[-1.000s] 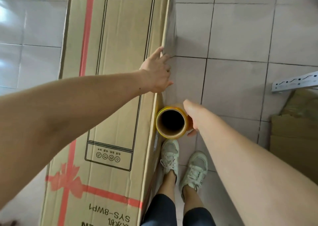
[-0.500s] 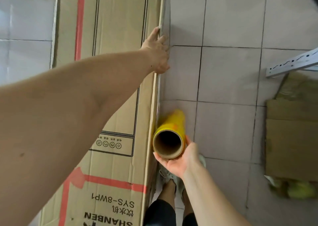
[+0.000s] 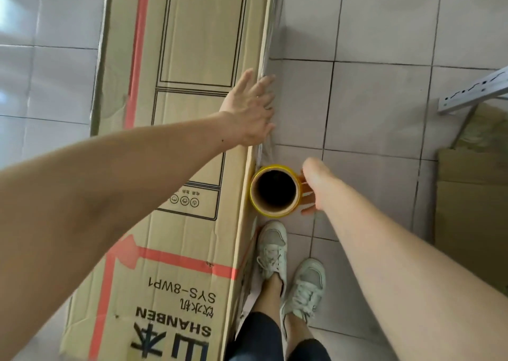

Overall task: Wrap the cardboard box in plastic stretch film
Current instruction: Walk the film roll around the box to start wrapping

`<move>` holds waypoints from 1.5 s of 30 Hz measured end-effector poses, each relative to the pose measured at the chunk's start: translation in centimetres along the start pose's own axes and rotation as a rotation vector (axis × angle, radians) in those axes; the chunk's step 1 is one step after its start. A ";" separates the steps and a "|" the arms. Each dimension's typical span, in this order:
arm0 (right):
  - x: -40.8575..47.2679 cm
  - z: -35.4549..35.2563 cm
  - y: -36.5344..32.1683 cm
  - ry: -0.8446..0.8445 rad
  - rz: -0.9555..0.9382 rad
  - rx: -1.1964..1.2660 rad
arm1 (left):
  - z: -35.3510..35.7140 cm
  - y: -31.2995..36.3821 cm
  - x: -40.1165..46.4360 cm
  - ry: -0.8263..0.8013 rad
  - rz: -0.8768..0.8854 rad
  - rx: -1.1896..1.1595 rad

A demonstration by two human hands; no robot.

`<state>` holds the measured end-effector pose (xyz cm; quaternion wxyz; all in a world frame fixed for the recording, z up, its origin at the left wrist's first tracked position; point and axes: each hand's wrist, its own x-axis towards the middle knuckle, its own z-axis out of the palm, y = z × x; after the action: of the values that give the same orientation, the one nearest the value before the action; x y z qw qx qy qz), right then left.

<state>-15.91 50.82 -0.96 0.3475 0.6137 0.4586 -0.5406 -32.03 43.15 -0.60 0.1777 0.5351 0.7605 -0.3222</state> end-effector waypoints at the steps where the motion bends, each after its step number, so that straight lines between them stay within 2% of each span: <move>1: -0.1 0.1 -0.8 -0.016 0.001 -0.087 | 0.2 0.3 0.3 -0.002 0.000 -0.027; 3: -0.7 0.7 -1.7 -0.093 -0.011 -0.190 | 0.5 0.6 0.9 -0.001 -0.003 -0.070; 6: -1.5 1.3 -1.3 -0.200 0.043 -0.117 | 0.7 0.5 1.2 -0.001 -0.013 -0.076; 9: -1.2 1.5 1.5 -0.196 0.101 0.148 | 0.4 0.5 1.3 -0.037 -0.009 -0.048; 14: -1.7 3.3 10.6 -0.264 0.235 0.768 | -0.1 0.7 1.3 -0.056 -0.043 0.058; 18: -2.6 6.1 15.5 -0.269 0.296 1.096 | -0.6 1.0 1.1 -0.119 -0.058 0.147; 20: -2.9 6.9 16.1 -0.276 0.318 1.176 | -0.9 1.3 0.7 -0.167 -0.051 0.219; 23: -3.2 6.8 15.8 -0.234 0.332 1.138 | -1.4 2.3 -0.4 -0.188 0.005 0.342; 27: -3.0 4.7 14.1 -0.237 0.310 0.921 | 0.8 6.4 -2.7 -0.205 0.293 0.428; 29: -2.5 4.0 12.8 -0.168 0.211 0.667 | 2.4 7.3 -4.2 -0.225 0.320 0.424; 33: -2.2 3.7 10.5 0.041 -0.116 -0.012 | 3.2 7.1 -6.0 -0.146 0.253 0.411; 36: -3.2 3.3 8.4 0.036 -0.219 -0.278 | 3.0 7.4 -5.7 -0.146 0.221 0.356; 38: -3.1 3.6 7.7 -0.049 -0.167 -0.260 | 2.8 7.5 -5.4 -0.167 0.198 0.294; 40: -3.3 4.2 8.5 -0.151 -0.034 -0.164 | 2.7 7.4 -5.2 -0.173 0.204 0.261; 42: -3.2 4.5 10.2 -0.213 0.060 -0.013 | 2.9 7.3 -5.0 -0.159 0.222 0.274; 45: -3.1 4.8 14.7 -0.202 0.162 0.310 | 3.3 7.2 -4.8 -0.184 0.196 0.282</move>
<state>-3.79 40.82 0.20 0.3356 0.6374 0.2817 -0.6339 -23.79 39.15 -2.18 0.2002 0.5946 0.6324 -0.4544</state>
